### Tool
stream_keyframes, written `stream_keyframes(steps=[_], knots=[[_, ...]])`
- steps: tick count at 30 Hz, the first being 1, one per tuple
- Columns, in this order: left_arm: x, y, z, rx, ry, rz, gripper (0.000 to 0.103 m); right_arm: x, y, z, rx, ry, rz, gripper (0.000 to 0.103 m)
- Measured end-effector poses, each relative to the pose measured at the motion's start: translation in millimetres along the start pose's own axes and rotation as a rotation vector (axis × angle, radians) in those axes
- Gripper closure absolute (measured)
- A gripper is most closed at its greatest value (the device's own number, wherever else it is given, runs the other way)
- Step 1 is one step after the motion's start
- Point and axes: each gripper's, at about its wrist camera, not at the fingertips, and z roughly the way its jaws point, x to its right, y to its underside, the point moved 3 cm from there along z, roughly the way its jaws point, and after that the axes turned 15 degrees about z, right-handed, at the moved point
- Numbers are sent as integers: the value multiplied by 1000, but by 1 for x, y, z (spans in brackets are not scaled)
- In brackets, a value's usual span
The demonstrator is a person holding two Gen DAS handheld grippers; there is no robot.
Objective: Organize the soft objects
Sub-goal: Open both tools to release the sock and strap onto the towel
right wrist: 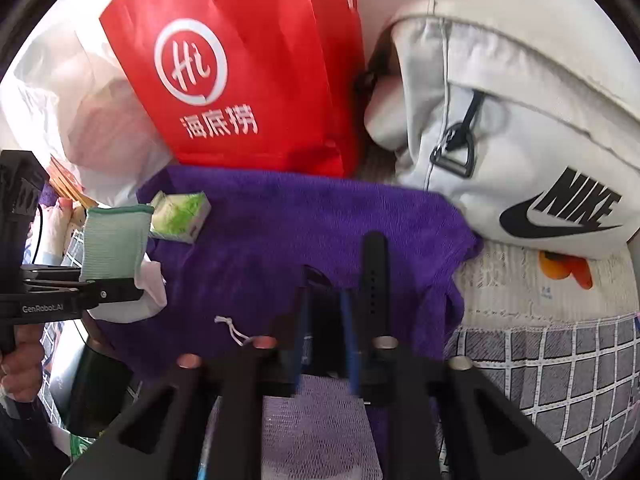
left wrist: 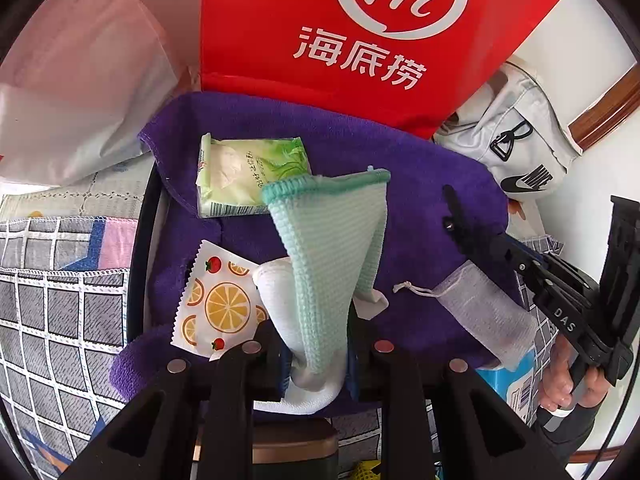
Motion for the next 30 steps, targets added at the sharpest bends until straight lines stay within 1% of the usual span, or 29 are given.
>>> stream_keyframes(steps=[8, 12, 13, 14, 15, 16, 17, 18, 22, 27, 29, 30], knots=[[-9, 1, 12, -32, 30, -35, 83, -2, 2, 9, -14, 10, -17, 93], [-7, 0, 19, -50, 39, -36, 79, -4, 2, 4, -1, 9, -29, 93], [-7, -1, 20, -54, 40, -39, 74, -7, 2, 6, 1, 7, -28, 93], [-6, -1, 21, -57, 39, -42, 66, -7, 2, 6, 2, 6, -27, 93], [-5, -2, 22, -54, 39, -46, 62, -6, 2, 4, 4, 5, -26, 93], [-5, -3, 22, -48, 44, -49, 51, -5, 1, 3, 6, 5, -24, 93], [-5, -4, 20, -35, 59, -56, 42, -4, 1, 1, 9, 4, -21, 93], [-5, -5, 19, -24, 65, -62, 40, -3, 1, -1, 11, 1, -18, 93], [-8, -7, 8, 11, 29, -69, 32, -3, 2, -8, 24, -4, -18, 93], [-6, -6, -3, 31, -2, -61, 31, -12, 4, -17, 41, -18, -34, 93], [-7, -6, -7, 28, -16, -63, 31, -18, 5, -21, 51, -35, -39, 89], [-8, -5, -8, 26, -24, -67, 31, -21, 5, -24, 60, -43, -43, 84]])
